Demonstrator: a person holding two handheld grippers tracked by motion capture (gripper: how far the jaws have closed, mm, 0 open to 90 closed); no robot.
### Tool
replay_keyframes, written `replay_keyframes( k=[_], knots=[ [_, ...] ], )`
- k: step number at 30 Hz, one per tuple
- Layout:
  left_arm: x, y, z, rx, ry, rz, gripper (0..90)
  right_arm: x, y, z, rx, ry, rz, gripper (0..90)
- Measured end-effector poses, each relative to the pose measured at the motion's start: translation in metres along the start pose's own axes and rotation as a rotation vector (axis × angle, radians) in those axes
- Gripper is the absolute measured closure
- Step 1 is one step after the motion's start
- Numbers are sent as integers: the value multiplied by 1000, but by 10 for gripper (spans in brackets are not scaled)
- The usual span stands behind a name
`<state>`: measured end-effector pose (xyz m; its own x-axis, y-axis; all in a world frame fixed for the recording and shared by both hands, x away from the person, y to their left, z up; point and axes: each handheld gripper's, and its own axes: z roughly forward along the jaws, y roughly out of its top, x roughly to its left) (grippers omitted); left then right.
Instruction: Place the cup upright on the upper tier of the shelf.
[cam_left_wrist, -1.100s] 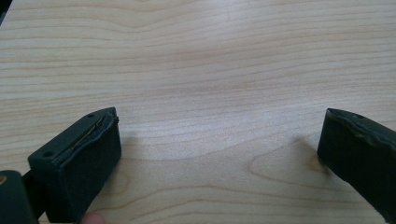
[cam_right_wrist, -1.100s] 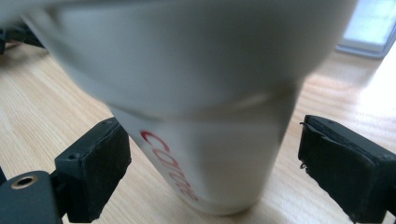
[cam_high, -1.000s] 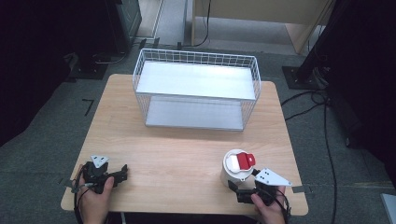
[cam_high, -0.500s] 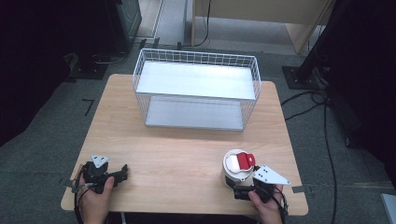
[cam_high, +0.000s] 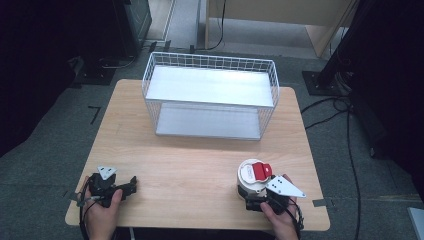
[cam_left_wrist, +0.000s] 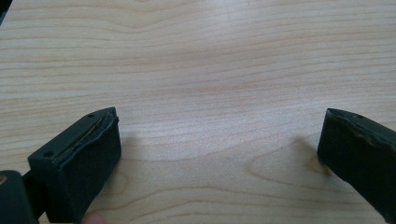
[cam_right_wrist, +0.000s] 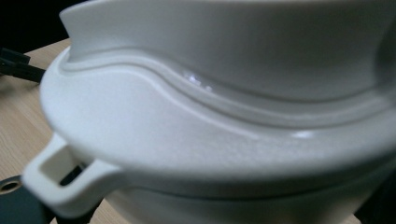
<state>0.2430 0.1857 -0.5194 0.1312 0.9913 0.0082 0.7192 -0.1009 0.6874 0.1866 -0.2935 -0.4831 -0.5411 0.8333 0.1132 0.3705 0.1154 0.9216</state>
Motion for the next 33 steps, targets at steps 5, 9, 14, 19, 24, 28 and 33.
replay_keyframes(
  k=[5,9,14,19,24,28,33],
  knots=[
    [0,0,0,0,0,0,0,0,1,1,4,-5,20,54],
    [0,0,0,0,0,0,0,5,4,4,11,-36,6,64],
    [0,0,0,0,0,0,0,7,5,5,8,-59,-2,78],
    [0,0,0,0,0,0,0,8,4,5,4,-64,3,81],
    [0,0,0,1,0,0,0,8,3,5,-5,-70,2,82],
    [0,0,0,0,0,0,0,8,2,5,-12,-68,5,82],
    [0,0,0,1,0,0,0,7,1,4,-25,-58,29,83]
  ],
)
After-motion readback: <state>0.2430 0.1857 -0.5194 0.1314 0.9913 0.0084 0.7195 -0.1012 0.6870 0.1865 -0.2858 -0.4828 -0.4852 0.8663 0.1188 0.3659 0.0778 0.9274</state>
